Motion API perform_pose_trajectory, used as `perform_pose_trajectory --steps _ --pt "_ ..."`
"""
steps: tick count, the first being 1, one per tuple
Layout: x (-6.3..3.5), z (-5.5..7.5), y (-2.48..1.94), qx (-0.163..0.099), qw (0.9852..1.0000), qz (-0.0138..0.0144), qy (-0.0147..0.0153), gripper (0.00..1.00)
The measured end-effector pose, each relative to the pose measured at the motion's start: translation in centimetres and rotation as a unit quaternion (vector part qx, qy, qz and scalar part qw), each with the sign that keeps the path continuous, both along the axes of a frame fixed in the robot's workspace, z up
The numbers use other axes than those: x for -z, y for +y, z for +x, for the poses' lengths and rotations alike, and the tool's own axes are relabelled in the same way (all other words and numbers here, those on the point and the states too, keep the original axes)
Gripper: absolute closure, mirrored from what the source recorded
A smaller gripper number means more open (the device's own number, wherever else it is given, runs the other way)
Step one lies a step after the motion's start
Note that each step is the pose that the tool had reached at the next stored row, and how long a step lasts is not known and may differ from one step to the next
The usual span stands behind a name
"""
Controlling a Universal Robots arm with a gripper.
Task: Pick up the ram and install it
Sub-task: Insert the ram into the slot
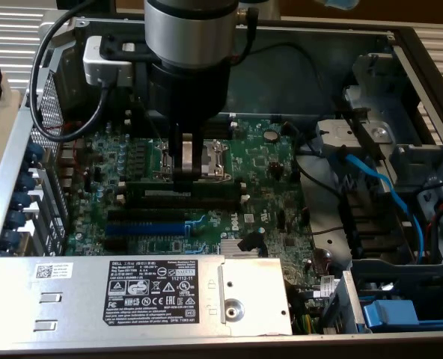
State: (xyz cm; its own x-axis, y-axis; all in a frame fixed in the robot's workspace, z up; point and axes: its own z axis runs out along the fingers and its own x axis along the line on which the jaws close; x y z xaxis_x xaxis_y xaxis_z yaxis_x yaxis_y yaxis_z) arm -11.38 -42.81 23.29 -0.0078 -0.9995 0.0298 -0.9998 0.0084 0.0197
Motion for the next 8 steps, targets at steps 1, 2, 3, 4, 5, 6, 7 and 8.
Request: perform_pose_trajectory --steps 1,2,3,4,5,6,7,8 --pt "0.00 0.00 0.00 0.000 1.0000 -0.0002 -0.0003 0.88" --pt "-0.01 0.00 0.01 0.000 1.0000 -0.0003 -0.0007 0.88" --pt "-0.01 0.00 0.01 0.000 1.0000 -0.0004 -0.0013 0.88" --pt "-0.01 -0.01 0.04 0.000 1.0000 -0.0006 -0.0020 0.88" --pt "-0.03 -0.01 0.06 0.000 1.0000 -0.0007 -0.0025 0.88" --pt "-0.05 0.00 0.10 0.000 1.0000 -0.0007 -0.0028 0.88" --pt "-0.07 0.00 0.12 0.000 1.0000 -0.0007 -0.0029 0.88" --pt "-0.10 0.01 0.14 0.000 1.0000 -0.0007 -0.0029 0.88"
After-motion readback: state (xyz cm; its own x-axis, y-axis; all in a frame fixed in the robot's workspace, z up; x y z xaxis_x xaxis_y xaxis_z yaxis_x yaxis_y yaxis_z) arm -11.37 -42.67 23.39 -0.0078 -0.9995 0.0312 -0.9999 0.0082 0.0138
